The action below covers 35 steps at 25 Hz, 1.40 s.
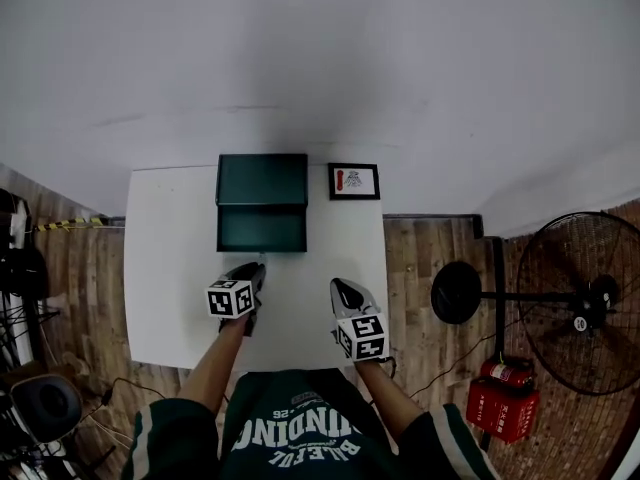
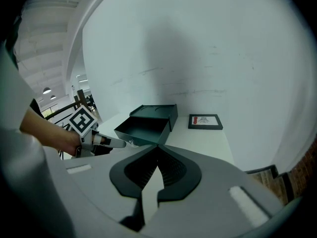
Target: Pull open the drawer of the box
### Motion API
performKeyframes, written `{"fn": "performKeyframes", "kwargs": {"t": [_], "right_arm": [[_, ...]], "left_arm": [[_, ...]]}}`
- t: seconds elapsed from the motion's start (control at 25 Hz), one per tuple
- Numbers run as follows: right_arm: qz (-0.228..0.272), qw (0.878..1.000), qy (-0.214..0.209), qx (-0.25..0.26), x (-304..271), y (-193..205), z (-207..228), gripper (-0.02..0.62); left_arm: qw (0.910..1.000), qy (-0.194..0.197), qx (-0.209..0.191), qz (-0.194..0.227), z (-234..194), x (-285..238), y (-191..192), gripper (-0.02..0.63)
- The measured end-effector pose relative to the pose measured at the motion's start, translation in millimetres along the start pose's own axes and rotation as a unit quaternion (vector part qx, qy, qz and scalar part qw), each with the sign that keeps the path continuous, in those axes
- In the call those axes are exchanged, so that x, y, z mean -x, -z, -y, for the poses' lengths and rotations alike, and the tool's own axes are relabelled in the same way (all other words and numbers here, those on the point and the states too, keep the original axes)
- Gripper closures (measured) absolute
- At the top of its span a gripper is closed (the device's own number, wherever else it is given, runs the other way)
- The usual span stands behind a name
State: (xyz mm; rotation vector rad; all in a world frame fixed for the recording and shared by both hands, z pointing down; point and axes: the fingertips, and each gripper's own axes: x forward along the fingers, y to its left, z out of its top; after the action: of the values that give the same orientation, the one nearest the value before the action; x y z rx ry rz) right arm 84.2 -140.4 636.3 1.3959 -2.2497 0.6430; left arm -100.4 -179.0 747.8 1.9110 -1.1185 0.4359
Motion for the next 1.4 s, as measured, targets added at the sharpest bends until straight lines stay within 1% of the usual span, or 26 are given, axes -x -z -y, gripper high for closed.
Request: {"fn": "performKeyframes", "kwargs": {"t": [0.16, 0.28, 0.36, 0.6, 0.8, 0.92, 1.0, 1.4], "right_arm": [[0.016, 1.000, -0.010, 0.003, -7, -17, -1, 0.594], [0.033, 0.999, -0.021, 0.011, -12, -36, -6, 0.594], [0.047, 0.998, -0.029, 0.018, -13, -52, -10, 0.594], [0.105, 0.993, -0.048, 0.039, -12, -110, -20, 0.594], [0.149, 0.986, -0.056, 0.055, -1, -151, -28, 0.594], [0.166, 0.983, -0.057, 0.061, 4, -163, -31, 0.594], [0.172, 0.982, -0.056, 0.063, 6, -167, -32, 0.594], [0.168, 0.982, -0.059, 0.061, 6, -161, -31, 0.594]], "left_arm": [[0.9992, -0.002, -0.028, 0.029, 4, 27, -11, 0.496], [0.9965, -0.006, -0.054, 0.063, 8, 51, -29, 0.542], [0.9935, -0.009, -0.075, 0.085, 12, 66, -41, 0.552], [0.9782, -0.025, -0.150, 0.142, 21, 105, -78, 0.552], [0.9624, -0.029, -0.192, 0.190, 41, 138, -113, 0.554], [0.9541, -0.029, -0.205, 0.217, 50, 153, -133, 0.552], [0.9516, -0.033, -0.208, 0.224, 50, 158, -140, 0.552], [0.9544, -0.034, -0.202, 0.217, 46, 155, -138, 0.554]]}}
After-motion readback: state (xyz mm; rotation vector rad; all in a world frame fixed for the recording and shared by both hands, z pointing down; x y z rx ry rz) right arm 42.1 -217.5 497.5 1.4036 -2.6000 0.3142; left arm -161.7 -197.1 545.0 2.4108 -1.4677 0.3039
